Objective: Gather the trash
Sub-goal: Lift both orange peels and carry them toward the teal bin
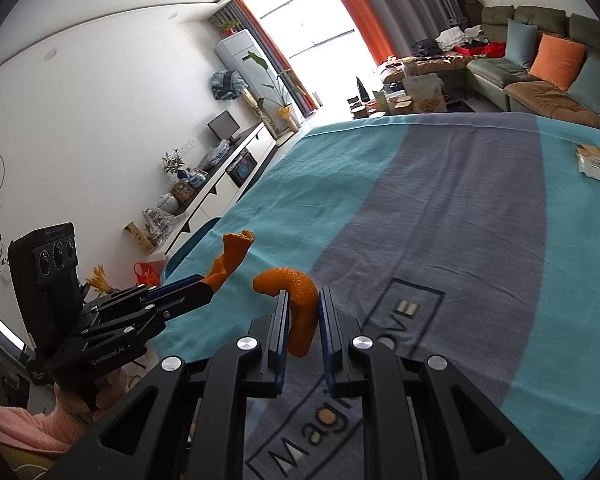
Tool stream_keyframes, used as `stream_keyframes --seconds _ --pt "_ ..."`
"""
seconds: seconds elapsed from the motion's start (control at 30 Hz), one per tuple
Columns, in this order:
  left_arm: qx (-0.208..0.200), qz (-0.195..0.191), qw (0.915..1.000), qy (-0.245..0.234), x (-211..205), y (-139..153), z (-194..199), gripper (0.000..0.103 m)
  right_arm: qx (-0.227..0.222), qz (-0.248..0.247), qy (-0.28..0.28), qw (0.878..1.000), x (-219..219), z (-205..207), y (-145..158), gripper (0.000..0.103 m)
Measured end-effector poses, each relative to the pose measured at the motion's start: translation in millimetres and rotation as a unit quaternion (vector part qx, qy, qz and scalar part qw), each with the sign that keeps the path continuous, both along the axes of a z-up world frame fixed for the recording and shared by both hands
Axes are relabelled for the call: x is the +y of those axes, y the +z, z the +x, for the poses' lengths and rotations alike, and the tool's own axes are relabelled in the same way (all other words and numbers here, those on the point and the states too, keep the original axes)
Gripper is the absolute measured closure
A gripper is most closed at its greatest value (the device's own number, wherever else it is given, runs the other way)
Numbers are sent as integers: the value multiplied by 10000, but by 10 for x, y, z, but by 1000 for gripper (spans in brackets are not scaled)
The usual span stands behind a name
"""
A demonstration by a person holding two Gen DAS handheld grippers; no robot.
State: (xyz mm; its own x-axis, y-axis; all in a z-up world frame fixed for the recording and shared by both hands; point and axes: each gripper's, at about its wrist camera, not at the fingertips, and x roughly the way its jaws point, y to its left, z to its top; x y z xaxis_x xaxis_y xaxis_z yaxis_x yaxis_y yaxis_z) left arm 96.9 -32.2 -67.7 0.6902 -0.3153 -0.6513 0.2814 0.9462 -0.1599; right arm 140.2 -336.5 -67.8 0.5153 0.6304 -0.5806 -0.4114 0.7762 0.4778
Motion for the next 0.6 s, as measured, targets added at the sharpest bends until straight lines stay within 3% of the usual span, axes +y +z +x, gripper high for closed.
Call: stream_keyframes --seconds 0.6 --pt "-95 -48 9989 460 394 81 -72 84 36 92 385 9992 399 123 24 90"
